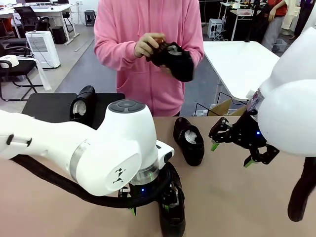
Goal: Organize the shoes by placing them on the stand.
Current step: Place the Shoe from the middle of the table onto the Shoes Stand.
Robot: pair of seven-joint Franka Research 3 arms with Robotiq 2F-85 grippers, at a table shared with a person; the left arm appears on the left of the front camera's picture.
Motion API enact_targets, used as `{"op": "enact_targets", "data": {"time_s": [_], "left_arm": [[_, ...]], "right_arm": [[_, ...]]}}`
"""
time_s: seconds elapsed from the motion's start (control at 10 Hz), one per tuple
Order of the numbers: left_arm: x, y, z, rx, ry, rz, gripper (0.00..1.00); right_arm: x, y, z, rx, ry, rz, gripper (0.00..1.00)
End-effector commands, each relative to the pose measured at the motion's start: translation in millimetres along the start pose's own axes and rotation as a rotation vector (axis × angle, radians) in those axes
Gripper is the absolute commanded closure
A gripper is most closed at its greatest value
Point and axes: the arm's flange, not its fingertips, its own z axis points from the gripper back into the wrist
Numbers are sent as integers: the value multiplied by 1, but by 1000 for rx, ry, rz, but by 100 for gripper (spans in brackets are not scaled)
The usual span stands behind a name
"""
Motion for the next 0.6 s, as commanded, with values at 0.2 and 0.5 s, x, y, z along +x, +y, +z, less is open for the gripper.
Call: {"op": "enact_targets", "data": {"time_s": [0.2, 0.5], "left_arm": [[7, -19, -2, -8, -18, -10, 74], [11, -27, -6, -14, 3, -35, 100]], "right_arm": [[3, 0, -2, 25, 4, 17, 0], [3, 0, -2, 25, 4, 17, 0]]}}
